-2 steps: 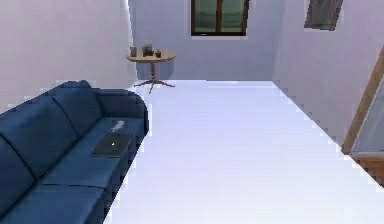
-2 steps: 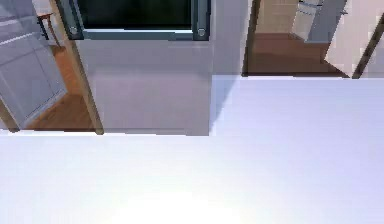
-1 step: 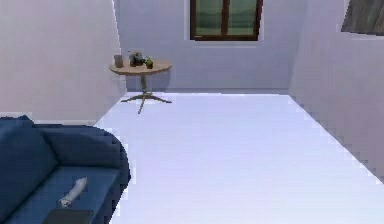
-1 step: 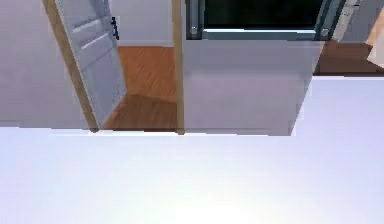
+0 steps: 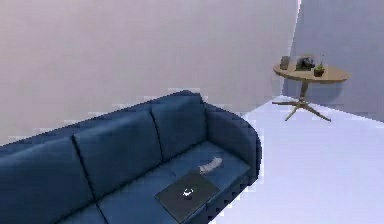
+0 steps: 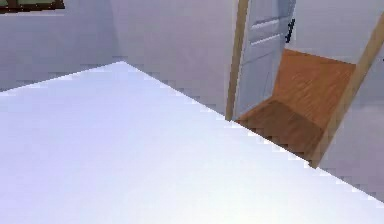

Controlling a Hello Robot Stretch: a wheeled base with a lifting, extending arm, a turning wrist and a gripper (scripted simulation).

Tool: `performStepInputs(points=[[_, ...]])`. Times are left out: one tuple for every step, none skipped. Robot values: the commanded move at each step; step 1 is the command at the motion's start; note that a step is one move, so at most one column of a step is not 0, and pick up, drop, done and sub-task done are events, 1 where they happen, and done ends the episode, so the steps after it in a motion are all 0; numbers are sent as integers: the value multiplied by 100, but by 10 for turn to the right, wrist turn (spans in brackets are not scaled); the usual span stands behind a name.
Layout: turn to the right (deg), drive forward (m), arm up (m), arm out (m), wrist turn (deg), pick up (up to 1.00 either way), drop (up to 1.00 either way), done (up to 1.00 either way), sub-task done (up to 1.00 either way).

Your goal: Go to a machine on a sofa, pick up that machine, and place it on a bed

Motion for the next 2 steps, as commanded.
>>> performStepInputs(points=[[-450,0,0,0,0,0,0,0,0],[-420,0,0,0,0,0,0,0,0]])
